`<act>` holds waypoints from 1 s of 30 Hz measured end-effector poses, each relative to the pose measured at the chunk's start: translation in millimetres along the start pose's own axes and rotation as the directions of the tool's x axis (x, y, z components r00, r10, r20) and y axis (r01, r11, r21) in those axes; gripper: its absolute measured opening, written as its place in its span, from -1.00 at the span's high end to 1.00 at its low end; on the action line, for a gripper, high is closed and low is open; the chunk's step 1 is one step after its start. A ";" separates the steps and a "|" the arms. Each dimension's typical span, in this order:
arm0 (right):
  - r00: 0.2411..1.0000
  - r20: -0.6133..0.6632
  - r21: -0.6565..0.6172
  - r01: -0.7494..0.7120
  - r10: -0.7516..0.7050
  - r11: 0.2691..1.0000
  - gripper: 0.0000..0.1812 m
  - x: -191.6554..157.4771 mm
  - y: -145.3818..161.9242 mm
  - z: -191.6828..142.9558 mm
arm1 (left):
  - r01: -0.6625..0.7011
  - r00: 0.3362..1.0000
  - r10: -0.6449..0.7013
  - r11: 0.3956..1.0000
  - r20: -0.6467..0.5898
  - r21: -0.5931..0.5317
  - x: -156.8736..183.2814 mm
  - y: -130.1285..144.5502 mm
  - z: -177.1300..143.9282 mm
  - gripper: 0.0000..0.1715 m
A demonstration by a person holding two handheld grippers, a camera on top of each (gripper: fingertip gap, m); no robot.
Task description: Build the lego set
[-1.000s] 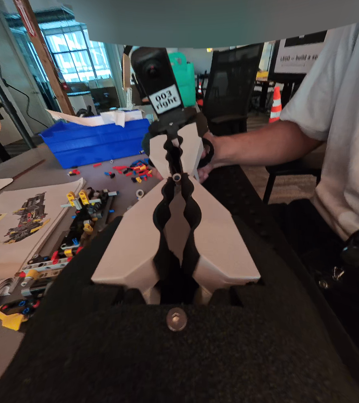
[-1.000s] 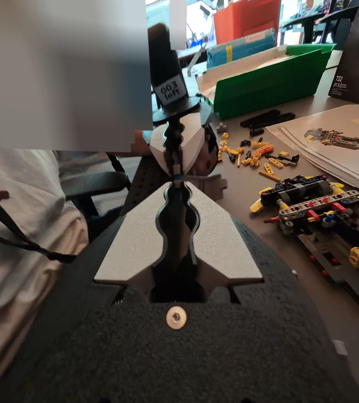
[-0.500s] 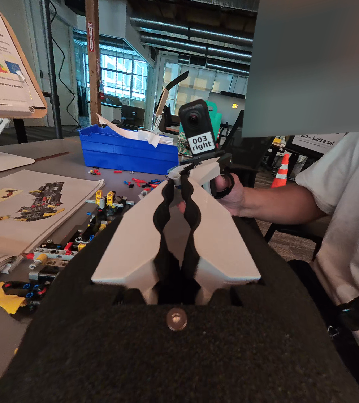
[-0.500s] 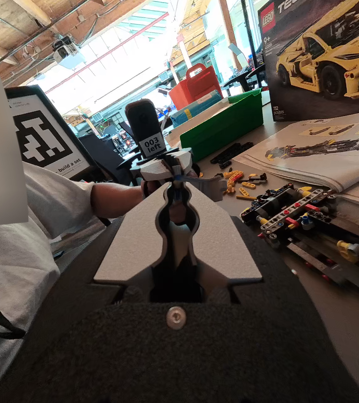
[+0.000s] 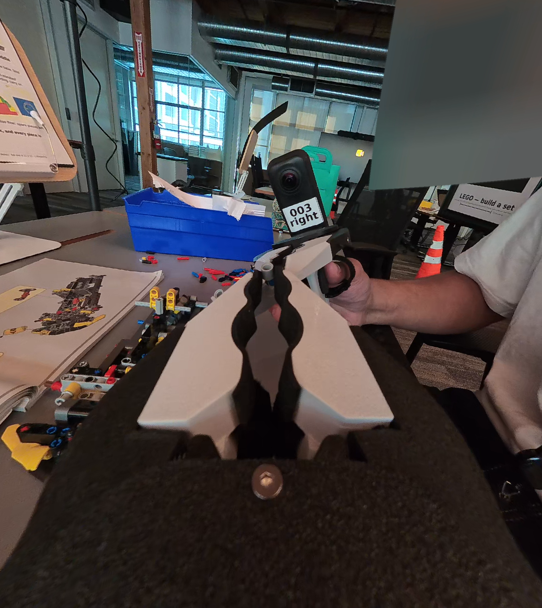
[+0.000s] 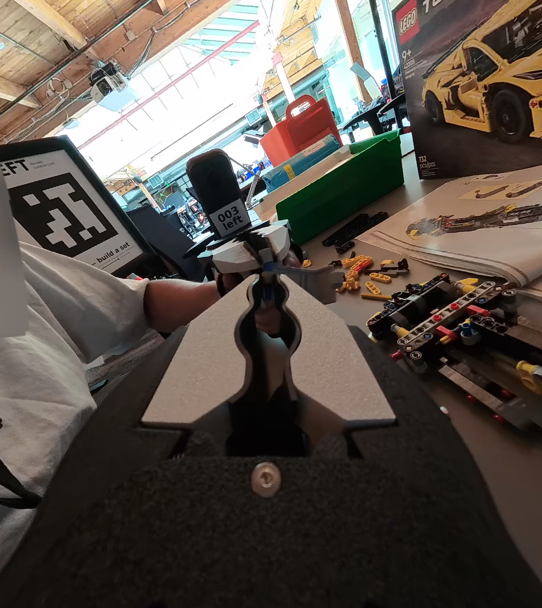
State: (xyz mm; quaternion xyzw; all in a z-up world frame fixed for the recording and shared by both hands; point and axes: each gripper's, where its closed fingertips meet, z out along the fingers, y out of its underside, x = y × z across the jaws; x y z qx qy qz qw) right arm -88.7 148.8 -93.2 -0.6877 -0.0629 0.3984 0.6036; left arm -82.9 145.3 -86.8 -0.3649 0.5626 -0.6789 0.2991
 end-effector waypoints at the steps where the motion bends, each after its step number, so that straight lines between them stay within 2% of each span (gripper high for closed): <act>1: 1.000 0.000 0.001 0.002 -0.002 1.000 0.93 -0.2 -0.3 -0.2 | 0.002 1.000 -0.002 1.000 -0.002 0.001 0.3 -0.1 0.0 0.94; 6: 0.993 -0.045 0.003 0.110 -0.110 0.994 0.93 -2.3 -2.6 0.3 | 0.103 0.993 -0.102 0.994 -0.058 0.022 1.8 -3.0 -0.5 0.95; 9: 0.957 -0.149 -0.016 0.251 -0.251 0.968 0.93 2.1 -4.8 0.0 | 0.125 0.992 -0.124 0.992 -0.035 0.035 -5.4 -5.6 -3.1 0.94; 11: 0.904 -0.250 -0.050 0.346 -0.347 0.937 0.93 10.2 -7.6 -3.4 | 0.172 0.985 -0.171 0.984 -0.026 0.051 -11.7 -7.7 -5.3 0.95; 13: 0.803 -0.369 -0.130 0.454 -0.468 0.881 0.94 20.7 -8.3 -7.5 | 0.219 0.975 -0.220 0.975 0.022 0.049 -23.1 -4.6 -6.3 0.95; 16: 0.539 -0.489 -0.343 0.604 -0.686 0.720 0.94 33.6 -5.5 -7.7 | 0.351 0.935 -0.353 0.934 0.021 0.075 -30.4 -3.2 -5.2 0.95; 18: 0.364 -0.535 -0.445 0.646 -0.762 0.620 0.94 38.7 -10.4 -8.7 | 0.451 0.891 -0.454 0.886 0.005 0.104 -33.2 -3.5 -0.3 0.95; 19: 0.309 -0.547 -0.480 0.645 -0.778 0.595 0.94 41.3 -12.1 -9.2 | 0.489 0.870 -0.493 0.864 0.009 0.124 -36.2 -3.8 2.5 0.95; 20: 0.286 -0.552 -0.496 0.642 -0.783 0.585 0.93 42.7 -12.5 -8.8 | 0.505 0.858 -0.514 0.851 0.030 0.144 -40.6 -3.1 4.9 0.95; 24: 0.269 -0.585 -0.508 0.614 -0.765 0.604 0.93 47.5 -14.9 -11.0 | 0.503 0.855 -0.513 0.856 0.074 0.122 -43.9 6.0 12.2 0.95; 30: 0.275 -0.578 -0.514 0.608 -0.768 0.605 0.93 48.8 -12.8 -9.0 | 0.535 0.833 -0.547 0.834 0.079 0.134 -48.2 9.4 14.7 0.95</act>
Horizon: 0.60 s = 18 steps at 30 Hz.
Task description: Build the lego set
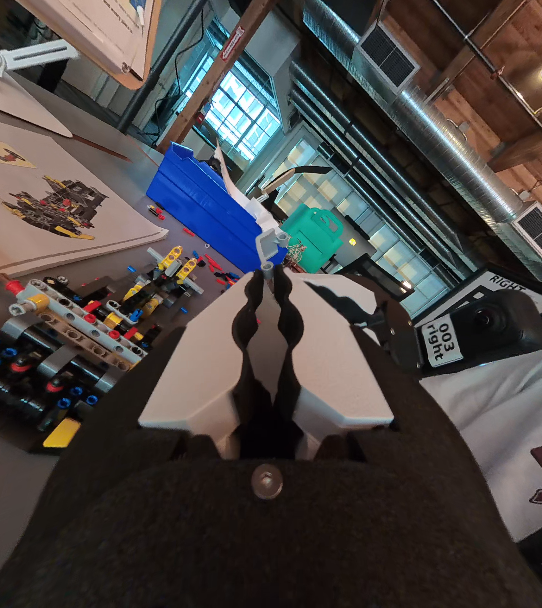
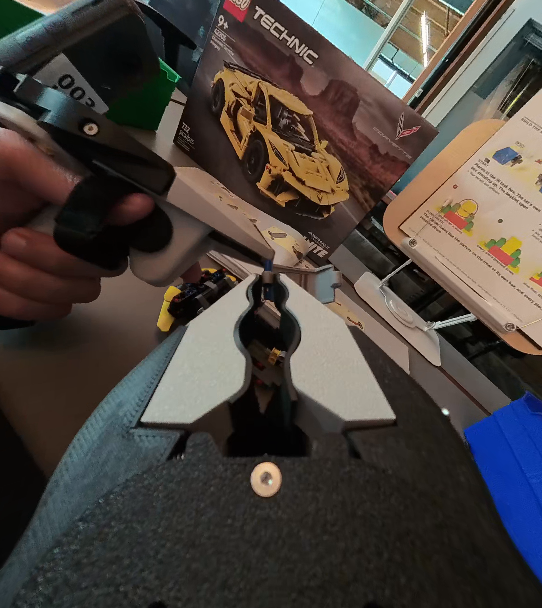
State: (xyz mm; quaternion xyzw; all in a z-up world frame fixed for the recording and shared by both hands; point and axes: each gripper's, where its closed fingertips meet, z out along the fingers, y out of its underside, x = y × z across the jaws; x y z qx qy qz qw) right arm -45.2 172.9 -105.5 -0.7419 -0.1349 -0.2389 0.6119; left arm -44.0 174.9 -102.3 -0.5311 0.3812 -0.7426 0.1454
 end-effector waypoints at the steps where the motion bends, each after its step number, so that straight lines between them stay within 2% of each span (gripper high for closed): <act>1: 1.000 0.003 -0.004 -0.002 0.002 1.000 0.93 -0.3 0.8 0.5 | 0.000 1.000 0.000 1.000 -0.001 0.004 0.4 0.0 0.9 0.95; 9: 1.000 -0.005 -0.024 -0.021 0.020 0.999 0.93 3.6 5.5 1.5 | -0.008 1.000 0.008 1.000 0.010 0.005 0.6 3.4 5.9 0.95; 14: 0.998 -0.060 -0.054 0.000 -0.003 0.999 0.94 11.7 9.9 1.7 | 0.113 0.994 -0.113 0.992 -0.006 0.060 -0.9 3.5 15.4 0.95; 18: 0.997 -0.076 -0.067 0.021 -0.026 0.998 0.94 13.8 12.2 1.4 | 0.125 0.992 -0.125 0.990 -0.008 0.061 -1.1 4.9 17.2 0.95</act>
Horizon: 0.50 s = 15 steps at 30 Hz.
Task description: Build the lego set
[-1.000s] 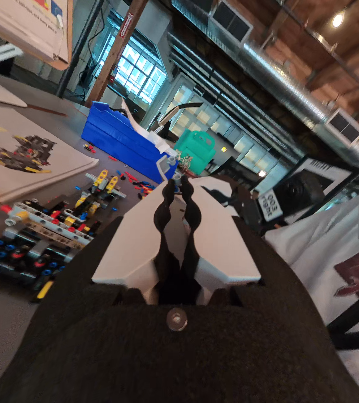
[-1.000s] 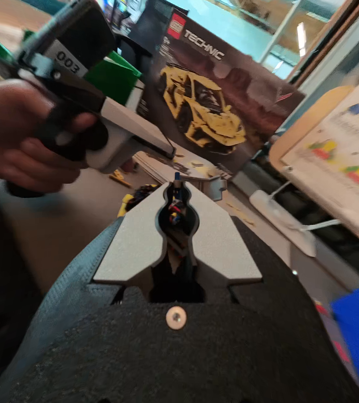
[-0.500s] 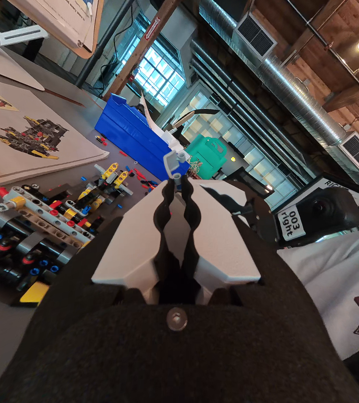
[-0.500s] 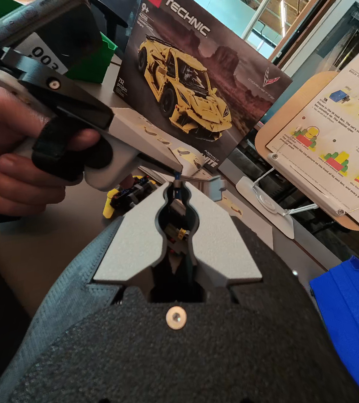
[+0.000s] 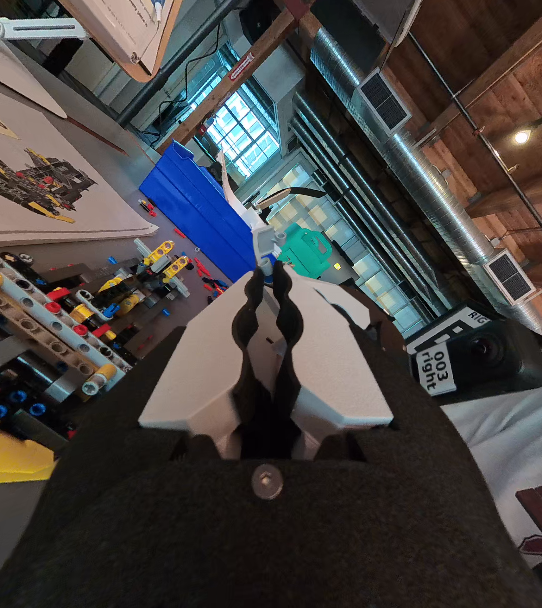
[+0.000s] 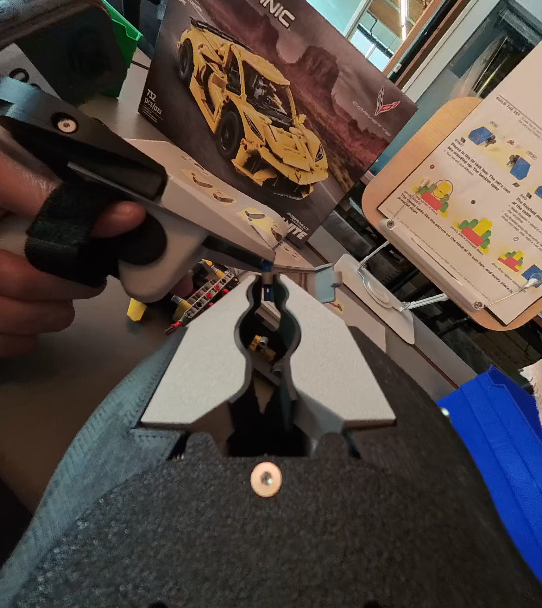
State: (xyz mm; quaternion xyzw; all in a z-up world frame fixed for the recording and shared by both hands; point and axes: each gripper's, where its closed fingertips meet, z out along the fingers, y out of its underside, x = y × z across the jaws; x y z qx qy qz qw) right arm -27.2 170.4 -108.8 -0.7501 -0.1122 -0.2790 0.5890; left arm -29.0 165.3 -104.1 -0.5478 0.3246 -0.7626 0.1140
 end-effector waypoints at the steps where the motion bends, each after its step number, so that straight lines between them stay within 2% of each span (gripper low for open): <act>1: 1.000 -0.007 -0.002 0.008 -0.008 1.000 0.94 -0.1 -0.2 0.2 | 0.006 1.000 -0.006 1.000 -0.001 0.008 0.3 -0.3 0.0 0.95; 3: 1.000 -0.020 -0.002 -0.002 0.002 1.000 0.94 2.0 -0.9 0.1 | 0.000 1.000 -0.001 0.999 0.010 0.035 1.2 -1.2 2.7 0.95; 11: 0.984 0.041 0.011 -0.174 0.173 0.985 0.94 8.6 -0.4 -3.5 | -0.283 0.952 0.286 0.958 0.110 -0.041 2.2 4.8 10.0 0.98; 15: 0.985 0.046 0.010 -0.168 0.167 0.986 0.94 7.7 1.0 -2.0 | -0.299 0.946 0.305 0.952 0.111 -0.065 0.9 4.6 9.2 0.98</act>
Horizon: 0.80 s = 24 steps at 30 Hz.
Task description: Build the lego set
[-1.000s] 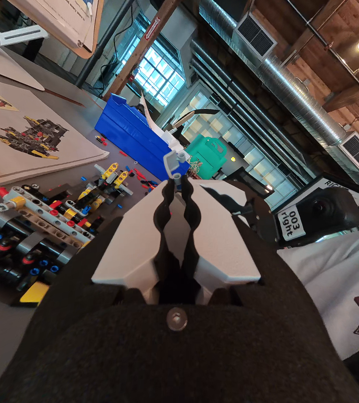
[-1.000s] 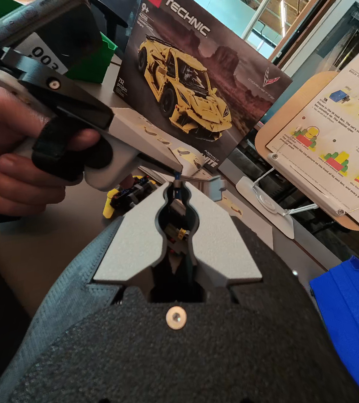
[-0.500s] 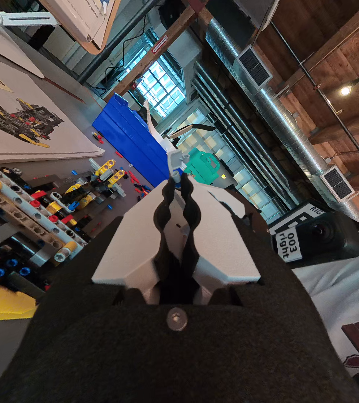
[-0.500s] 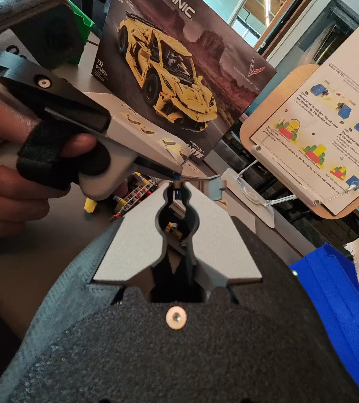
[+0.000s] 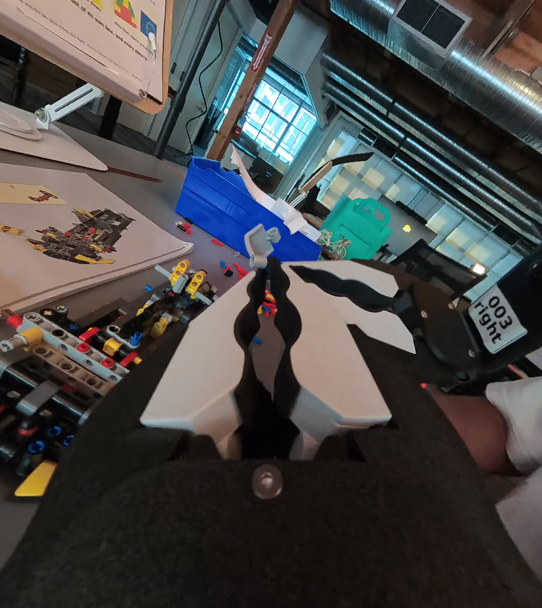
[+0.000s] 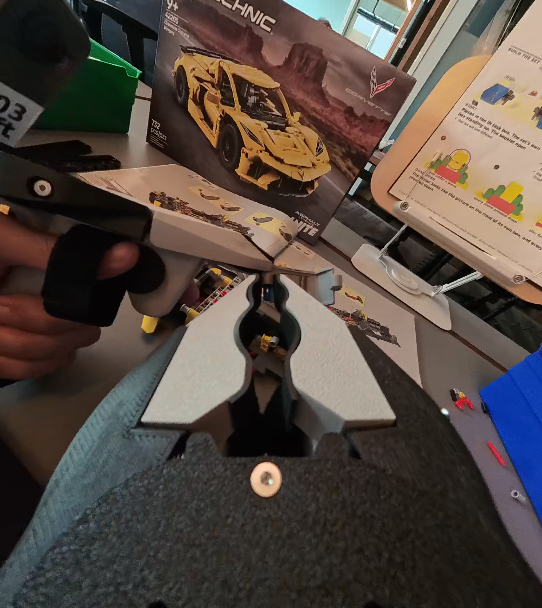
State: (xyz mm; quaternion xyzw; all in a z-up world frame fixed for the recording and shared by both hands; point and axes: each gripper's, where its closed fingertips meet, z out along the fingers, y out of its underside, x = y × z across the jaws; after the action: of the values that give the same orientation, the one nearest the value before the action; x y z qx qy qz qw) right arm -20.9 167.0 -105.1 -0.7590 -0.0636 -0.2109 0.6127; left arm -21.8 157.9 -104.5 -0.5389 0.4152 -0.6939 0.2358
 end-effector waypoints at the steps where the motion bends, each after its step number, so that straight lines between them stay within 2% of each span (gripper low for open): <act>1: 1.000 0.008 0.001 -0.007 0.007 1.000 0.94 0.1 0.5 0.4 | -0.017 1.000 0.017 1.000 -0.001 -0.012 -0.2 0.0 0.0 0.98; 5: 1.000 0.022 -0.019 0.013 -0.013 1.000 0.94 -0.7 6.0 1.9 | -0.166 0.986 0.168 0.980 0.011 -0.108 -4.5 4.0 -0.8 0.99; 9: 0.998 0.037 -0.020 0.051 -0.050 0.999 0.94 -3.6 8.1 2.2 | -0.331 0.939 0.342 0.927 0.033 -0.176 -12.9 3.8 -8.5 1.00; 14: 0.996 0.068 -0.025 0.060 -0.059 0.998 0.94 -3.7 12.3 -0.1 | -0.391 0.912 0.409 0.889 0.030 -0.238 -18.3 2.1 -29.5 1.00; 16: 0.997 0.063 -0.033 0.055 -0.053 0.998 0.93 9.4 20.1 -6.4 | -0.428 0.883 0.467 0.841 0.044 -0.330 -25.4 13.3 -44.2 1.00; 19: 0.995 0.094 -0.059 -0.034 0.040 0.998 0.93 29.4 37.4 -21.1 | -0.474 0.833 0.553 0.729 0.017 -0.493 -31.2 46.0 -60.6 0.96; 21: 0.992 0.069 -0.047 -0.099 0.102 0.994 0.93 50.1 43.2 -35.7 | -0.509 0.800 0.600 0.654 -0.027 -0.559 -28.5 66.8 -61.7 0.95; 23: 0.986 0.013 -0.029 -0.169 0.169 0.985 0.93 77.9 50.9 -53.3 | -0.534 0.781 0.618 0.587 -0.090 -0.609 -21.7 85.9 -55.4 0.87; 24: 0.975 0.024 -0.010 -0.222 0.222 0.975 0.93 86.9 54.1 -62.1 | -0.548 0.771 0.624 0.555 -0.122 -0.626 -17.9 93.7 -50.2 0.82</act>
State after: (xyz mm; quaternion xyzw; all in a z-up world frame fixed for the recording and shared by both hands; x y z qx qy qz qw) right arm 61.7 80.4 -109.4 -0.7662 0.0149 -0.1320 0.6288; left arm -74.9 136.9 -195.9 -0.4544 0.7632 -0.3624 0.2824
